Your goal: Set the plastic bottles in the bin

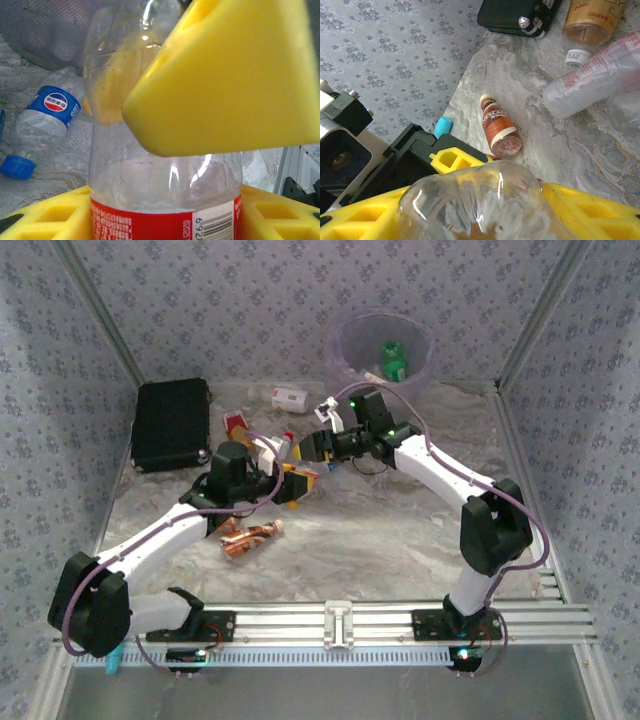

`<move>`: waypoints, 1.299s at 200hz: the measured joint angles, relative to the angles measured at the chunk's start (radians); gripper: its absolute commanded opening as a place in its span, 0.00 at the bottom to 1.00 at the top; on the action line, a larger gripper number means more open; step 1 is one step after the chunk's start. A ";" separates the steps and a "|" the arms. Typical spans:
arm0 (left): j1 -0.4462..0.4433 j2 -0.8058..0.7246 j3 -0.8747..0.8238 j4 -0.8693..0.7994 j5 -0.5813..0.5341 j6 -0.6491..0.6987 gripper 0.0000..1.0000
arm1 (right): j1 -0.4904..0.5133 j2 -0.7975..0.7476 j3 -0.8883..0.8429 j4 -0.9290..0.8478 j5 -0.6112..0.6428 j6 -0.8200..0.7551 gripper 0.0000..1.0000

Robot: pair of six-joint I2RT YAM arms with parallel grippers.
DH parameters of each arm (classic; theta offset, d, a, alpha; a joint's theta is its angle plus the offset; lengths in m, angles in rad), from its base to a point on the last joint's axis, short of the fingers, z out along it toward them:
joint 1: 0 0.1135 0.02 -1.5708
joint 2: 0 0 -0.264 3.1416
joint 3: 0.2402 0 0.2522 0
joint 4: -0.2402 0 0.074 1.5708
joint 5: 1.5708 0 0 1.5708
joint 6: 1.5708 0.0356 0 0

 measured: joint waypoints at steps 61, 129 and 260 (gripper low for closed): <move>0.002 -0.046 0.003 -0.084 -0.079 0.039 1.00 | -0.028 0.000 0.204 -0.200 0.064 -0.107 0.49; 0.002 -0.112 0.108 -0.503 -0.355 0.067 0.94 | -0.102 -0.011 0.576 -0.462 0.375 -0.315 0.45; -0.106 0.054 0.155 -0.946 -0.632 0.012 0.96 | -0.303 0.415 1.193 -0.536 0.677 -0.379 0.43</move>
